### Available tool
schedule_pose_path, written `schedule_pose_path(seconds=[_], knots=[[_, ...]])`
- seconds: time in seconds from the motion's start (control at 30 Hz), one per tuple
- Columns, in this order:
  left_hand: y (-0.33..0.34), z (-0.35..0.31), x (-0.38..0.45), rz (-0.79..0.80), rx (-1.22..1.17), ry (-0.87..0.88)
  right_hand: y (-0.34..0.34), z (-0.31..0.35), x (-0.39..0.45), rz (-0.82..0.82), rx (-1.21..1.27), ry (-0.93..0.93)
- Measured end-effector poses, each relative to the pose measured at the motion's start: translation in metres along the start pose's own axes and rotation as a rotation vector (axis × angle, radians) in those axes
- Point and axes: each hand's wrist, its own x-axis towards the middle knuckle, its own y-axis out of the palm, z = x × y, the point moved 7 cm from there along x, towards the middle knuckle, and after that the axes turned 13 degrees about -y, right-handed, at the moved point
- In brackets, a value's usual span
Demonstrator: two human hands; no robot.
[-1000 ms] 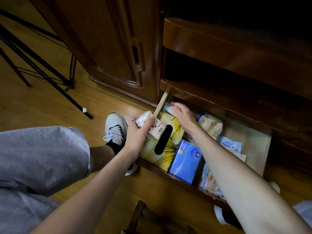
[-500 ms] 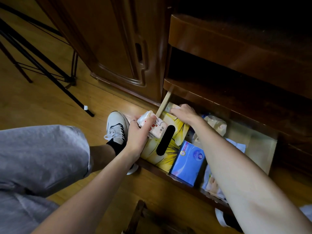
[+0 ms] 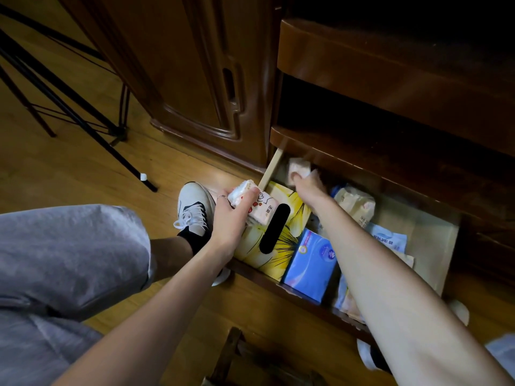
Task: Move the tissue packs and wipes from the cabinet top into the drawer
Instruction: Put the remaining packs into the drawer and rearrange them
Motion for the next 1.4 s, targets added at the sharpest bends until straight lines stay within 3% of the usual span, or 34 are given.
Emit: schedule_pose_path(seconds=[0.2, 0.4, 0.6, 0.67, 0.73, 0.8, 0.83, 0.93, 0.97, 1.13, 1.23, 1.33, 1.4], knots=[[0.000, -0.001, -0.001, 0.008, -0.007, 0.002, 0.016, 0.013, -0.010, 0.078, -0.385, -0.069], [-0.003, 0.003, 0.005, -0.007, 0.006, -0.007, -0.002, 0.014, -0.014, 0.047, -0.362, -0.044], [0.000, 0.000, 0.004, 0.025, 0.005, 0.025, 0.010, 0.014, -0.018, 0.164, -0.454, -0.133], [0.001, -0.006, 0.000, 0.046, 0.011, 0.055, 0.001, 0.013, -0.023, 0.113, -0.419, -0.151], [0.001, -0.011, -0.003, 0.063, -0.009, 0.061, -0.016, 0.020, -0.036, -0.037, -0.433, -0.221], [0.005, -0.016, -0.005, 0.069, -0.016, 0.050, -0.027, 0.028, -0.059, -0.170, -0.346, -0.332], [0.008, -0.017, -0.006, 0.067, 0.006, 0.047, -0.026, 0.032, -0.074, -0.153, -0.204, -0.385], [0.031, -0.017, -0.010, 0.119, 0.103, 0.048, 0.013, 0.047, -0.122, 0.158, 0.473, -0.390], [0.038, -0.016, -0.011, 0.139, 0.130, 0.047, 0.026, 0.048, -0.136, 0.220, 0.592, -0.354], [0.056, -0.018, -0.024, 0.208, 0.204, 0.009, 0.033, 0.029, -0.146, 0.245, 0.551, -0.311], [0.072, -0.028, -0.036, 0.241, 0.429, 0.160, 0.003, 0.012, -0.129, 0.119, 0.475, -0.301], [0.062, -0.043, -0.033, 0.022, 0.668, 0.408, -0.027, -0.018, -0.099, -0.111, 0.415, -0.153], [0.048, -0.044, -0.023, -0.114, 0.803, 0.478, -0.033, -0.031, -0.082, -0.168, 0.377, -0.046]])
